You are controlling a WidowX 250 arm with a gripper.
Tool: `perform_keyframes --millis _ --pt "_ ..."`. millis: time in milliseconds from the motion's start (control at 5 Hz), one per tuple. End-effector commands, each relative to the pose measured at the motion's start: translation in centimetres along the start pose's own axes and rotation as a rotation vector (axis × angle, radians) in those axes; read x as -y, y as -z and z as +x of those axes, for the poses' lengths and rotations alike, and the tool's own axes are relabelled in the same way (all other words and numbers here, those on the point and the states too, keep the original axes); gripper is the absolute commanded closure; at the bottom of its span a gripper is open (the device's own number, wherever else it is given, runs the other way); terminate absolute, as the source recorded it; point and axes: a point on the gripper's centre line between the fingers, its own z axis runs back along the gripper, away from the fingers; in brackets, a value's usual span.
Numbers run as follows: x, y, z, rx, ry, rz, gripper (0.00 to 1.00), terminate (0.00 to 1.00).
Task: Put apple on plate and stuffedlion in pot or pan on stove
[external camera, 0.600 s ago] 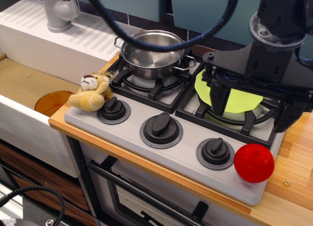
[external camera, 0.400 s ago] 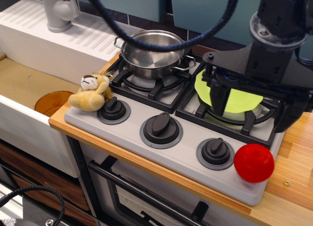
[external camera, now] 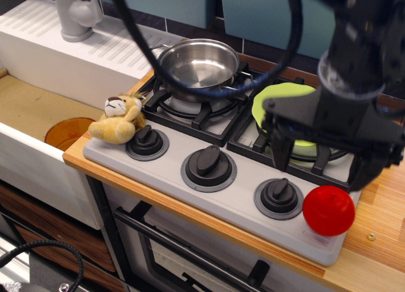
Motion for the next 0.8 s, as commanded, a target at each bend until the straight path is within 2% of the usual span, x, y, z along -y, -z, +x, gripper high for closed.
perform_keyframes --millis 0,600 --pt "1.2 1.9 0.1 0.085 -0.007 -0.042 0.00 0.00" --pt "1.5 5.2 0.0 0.157 -0.004 -0.065 0.00 0.00"
